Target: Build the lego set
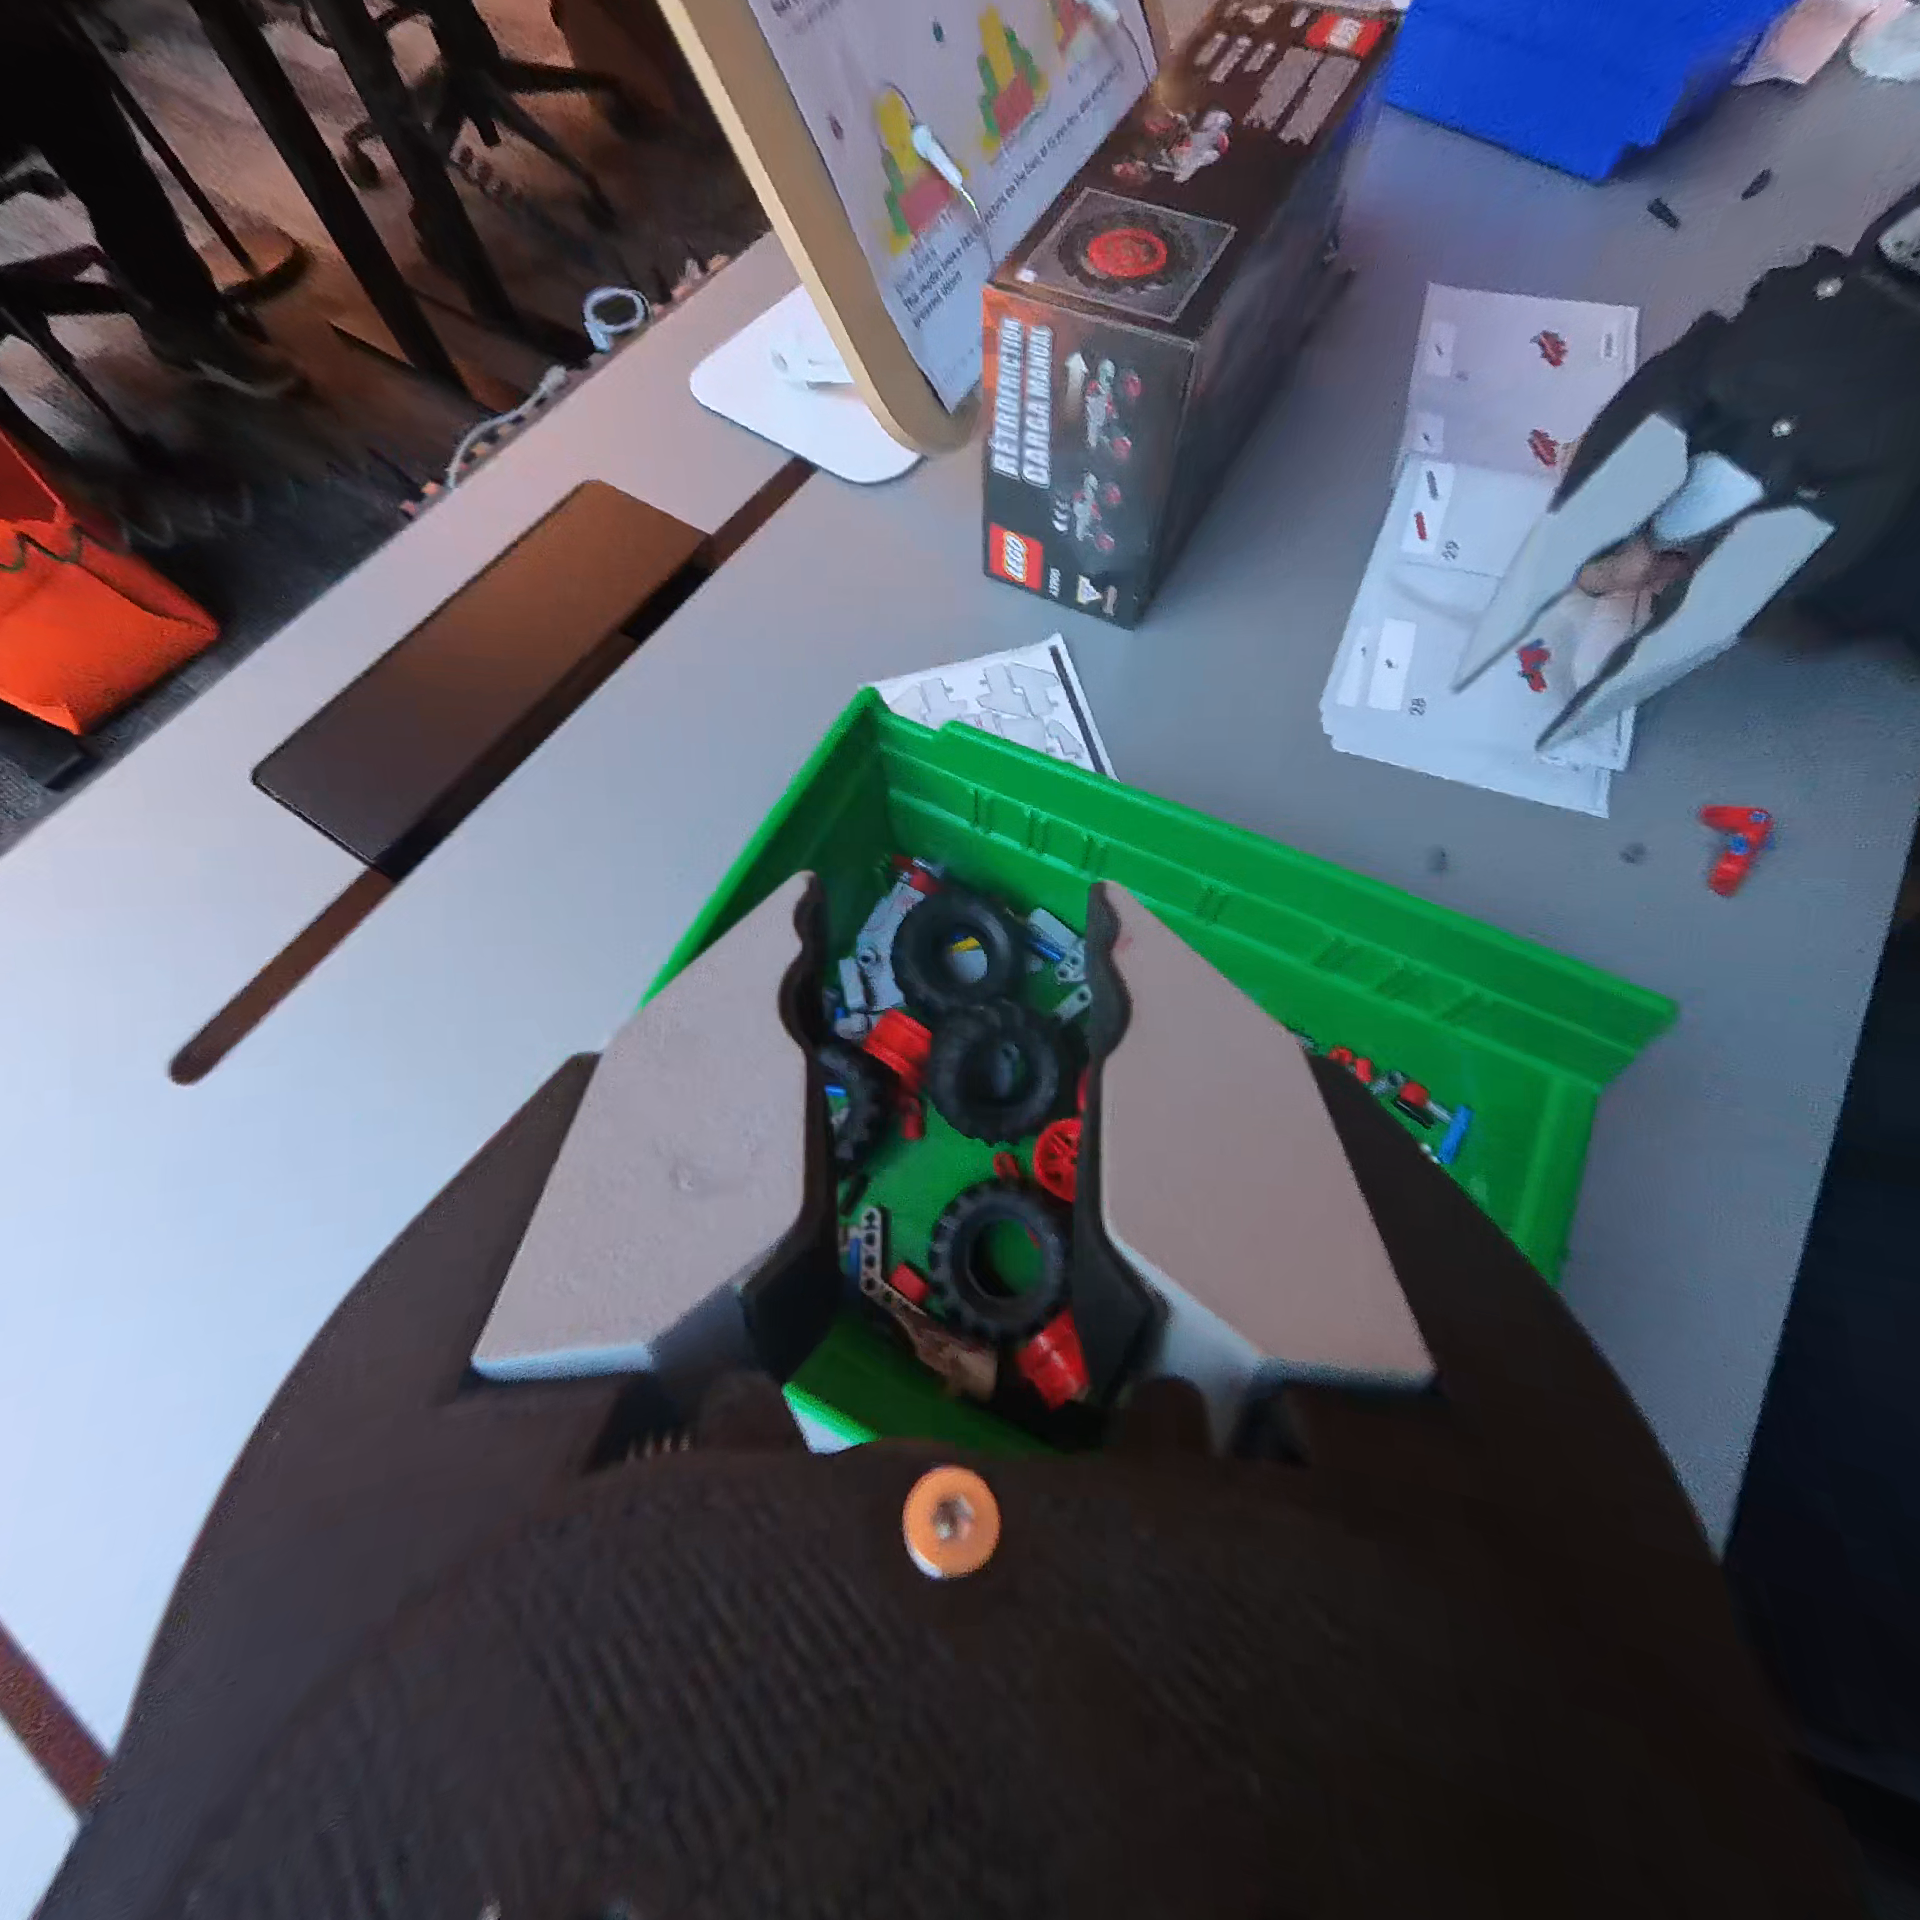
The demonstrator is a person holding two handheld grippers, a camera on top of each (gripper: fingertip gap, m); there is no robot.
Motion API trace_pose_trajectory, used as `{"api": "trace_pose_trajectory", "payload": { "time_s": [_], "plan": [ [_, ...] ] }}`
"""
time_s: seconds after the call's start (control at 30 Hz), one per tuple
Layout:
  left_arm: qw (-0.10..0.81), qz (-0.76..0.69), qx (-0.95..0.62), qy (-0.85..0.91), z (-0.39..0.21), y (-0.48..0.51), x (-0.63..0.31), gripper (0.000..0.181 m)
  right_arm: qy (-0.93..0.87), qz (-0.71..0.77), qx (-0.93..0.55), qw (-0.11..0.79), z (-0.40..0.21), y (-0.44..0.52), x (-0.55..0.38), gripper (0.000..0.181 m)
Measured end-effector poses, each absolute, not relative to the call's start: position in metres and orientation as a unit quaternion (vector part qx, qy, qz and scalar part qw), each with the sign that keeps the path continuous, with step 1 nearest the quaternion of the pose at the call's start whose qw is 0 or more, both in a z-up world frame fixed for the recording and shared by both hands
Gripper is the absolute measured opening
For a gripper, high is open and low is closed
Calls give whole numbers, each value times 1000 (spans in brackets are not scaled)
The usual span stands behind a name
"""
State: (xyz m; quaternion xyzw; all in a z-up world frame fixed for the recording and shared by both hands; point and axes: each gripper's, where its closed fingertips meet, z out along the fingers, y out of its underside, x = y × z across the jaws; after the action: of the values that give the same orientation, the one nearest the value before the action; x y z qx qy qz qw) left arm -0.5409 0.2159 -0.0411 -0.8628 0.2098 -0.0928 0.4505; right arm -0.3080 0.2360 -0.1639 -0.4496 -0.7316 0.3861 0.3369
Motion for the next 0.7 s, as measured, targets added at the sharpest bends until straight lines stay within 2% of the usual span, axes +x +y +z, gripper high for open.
{"api": "trace_pose_trajectory", "payload": {
  "time_s": [0.03, 0.17, 0.3, 0.5, 0.7],
  "plan": [
    [449, -91, -864, 210, -38, 221, -544, 46, -735, 388, -450, 328, -163, 234, -315, 27],
    [436, -80, -869, 219, -36, 233, -546, 48, -773, 366, -466, 227, -191, 220, -325, 31],
    [442, -45, -869, 216, -44, 234, -560, 46, -787, 336, -460, 238, -207, 224, -328, 18],
    [382, 26, -900, 210, -68, 236, -580, 52, -797, 308, -461, 240, -225, 227, -327, 9],
    [339, -7, -907, 251, -90, 232, -555, 50, -821, 287, -443, 218, -241, 218, -320, 3]
  ]
}}
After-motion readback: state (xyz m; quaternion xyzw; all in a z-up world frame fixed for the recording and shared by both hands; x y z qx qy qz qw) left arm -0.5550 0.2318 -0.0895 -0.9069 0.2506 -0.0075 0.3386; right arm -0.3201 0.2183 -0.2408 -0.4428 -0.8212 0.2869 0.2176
